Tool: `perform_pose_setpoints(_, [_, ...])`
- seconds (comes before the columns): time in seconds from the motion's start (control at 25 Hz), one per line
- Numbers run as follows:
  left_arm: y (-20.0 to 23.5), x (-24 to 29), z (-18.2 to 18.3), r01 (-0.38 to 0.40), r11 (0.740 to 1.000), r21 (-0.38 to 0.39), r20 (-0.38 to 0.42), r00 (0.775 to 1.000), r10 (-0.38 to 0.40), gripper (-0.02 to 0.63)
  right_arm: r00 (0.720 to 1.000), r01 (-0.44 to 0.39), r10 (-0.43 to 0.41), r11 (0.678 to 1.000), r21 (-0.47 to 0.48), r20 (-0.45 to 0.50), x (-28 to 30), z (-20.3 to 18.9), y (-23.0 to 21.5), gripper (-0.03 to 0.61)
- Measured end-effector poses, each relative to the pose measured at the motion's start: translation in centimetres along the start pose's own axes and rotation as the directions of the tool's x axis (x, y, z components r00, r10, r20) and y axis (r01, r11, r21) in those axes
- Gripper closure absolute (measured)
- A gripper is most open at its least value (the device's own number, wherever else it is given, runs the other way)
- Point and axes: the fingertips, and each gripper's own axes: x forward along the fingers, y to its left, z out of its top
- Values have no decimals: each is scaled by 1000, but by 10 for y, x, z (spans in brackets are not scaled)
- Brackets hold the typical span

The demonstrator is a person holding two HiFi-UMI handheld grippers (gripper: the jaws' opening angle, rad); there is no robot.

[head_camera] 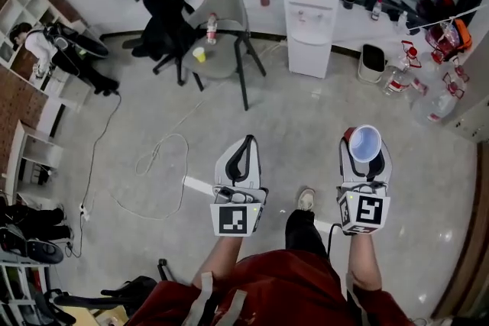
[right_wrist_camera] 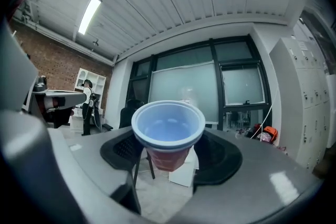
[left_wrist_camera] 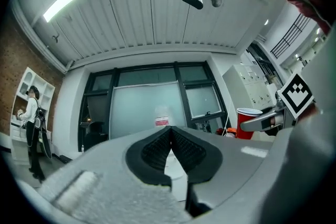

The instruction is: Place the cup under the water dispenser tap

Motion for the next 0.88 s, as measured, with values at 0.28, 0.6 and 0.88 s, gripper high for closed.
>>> perform_pose_setpoints(0.28, [-34, 115, -18, 22, 1000, 7, -19, 1000, -22, 611, 999, -29, 29, 1000, -5, -31, 81, -15, -65, 287])
perform_pose_setpoints(0.6, [-57, 205, -35, 45, 998, 31, -8, 999, -45, 611, 998, -36, 36, 999, 1, -56, 146, -33, -121, 287])
perform_pose_setpoints(0.88, [-38, 262, -61, 41, 998, 37, -14, 999, -41, 611, 994, -69, 67, 997, -27, -81, 207, -53, -128, 287])
